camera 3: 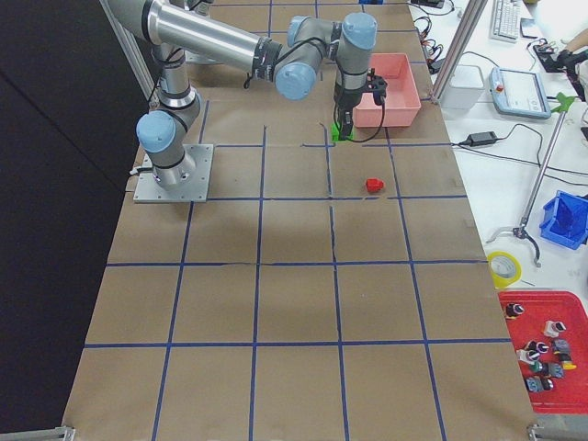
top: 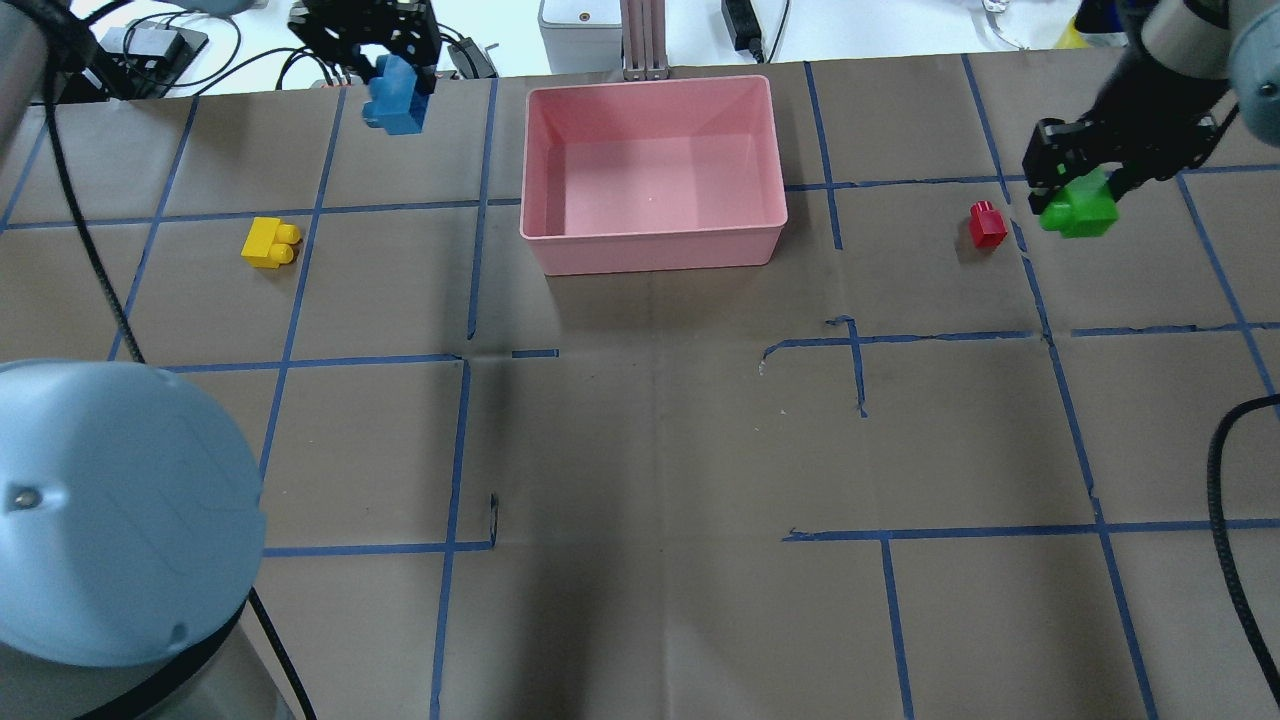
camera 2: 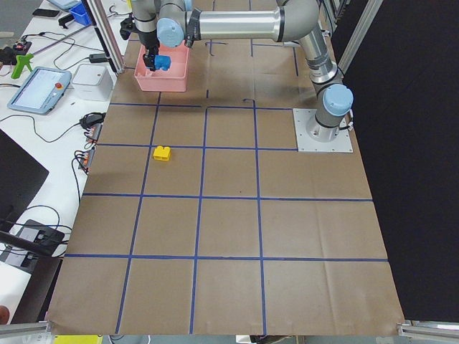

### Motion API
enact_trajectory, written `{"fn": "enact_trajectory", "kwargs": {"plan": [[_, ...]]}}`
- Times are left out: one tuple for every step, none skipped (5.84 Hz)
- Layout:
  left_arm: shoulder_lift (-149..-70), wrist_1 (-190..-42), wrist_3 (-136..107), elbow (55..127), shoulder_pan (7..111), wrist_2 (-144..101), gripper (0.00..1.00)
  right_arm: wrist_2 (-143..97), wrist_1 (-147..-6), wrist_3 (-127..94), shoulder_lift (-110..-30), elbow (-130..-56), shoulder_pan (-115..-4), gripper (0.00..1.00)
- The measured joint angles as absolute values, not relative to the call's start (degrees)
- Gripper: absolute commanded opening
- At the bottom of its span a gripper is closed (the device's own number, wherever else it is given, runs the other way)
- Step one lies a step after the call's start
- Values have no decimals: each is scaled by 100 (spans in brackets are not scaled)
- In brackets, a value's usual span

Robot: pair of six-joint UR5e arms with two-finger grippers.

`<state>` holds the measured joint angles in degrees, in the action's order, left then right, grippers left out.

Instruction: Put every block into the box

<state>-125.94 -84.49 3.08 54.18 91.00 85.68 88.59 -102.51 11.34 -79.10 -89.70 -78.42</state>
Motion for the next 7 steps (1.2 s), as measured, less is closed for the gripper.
{"fn": "enact_trajectory", "kwargs": {"plan": [[-13067,-8424,-307,4998,9469,8526,16,8607,-10687,628,-7542,-8734,-8347,3],[-13477,-8292,-676,4787,9701,8484,22,8376,-11006,301,-7048,-8330,-8738,3],[-13730,-8135,-827,4746,9799,8469,76,8106,-11136,55,-6528,-7841,-9037,4],[-13828,-8071,-884,4762,9826,8457,96,7789,-11193,-237,-6104,-7449,-9289,6],[-13844,-8049,-946,4772,9831,8423,98,7358,-11224,-587,-5901,-7270,-9448,8],[-13805,-8044,-1013,4759,9827,8340,99,6827,-11247,-911,-5828,-7216,-9517,81],[-13664,-8070,-1022,4751,9781,8268,99,6484,-11272,-1058,-5793,-7212,-9541,100]]}}
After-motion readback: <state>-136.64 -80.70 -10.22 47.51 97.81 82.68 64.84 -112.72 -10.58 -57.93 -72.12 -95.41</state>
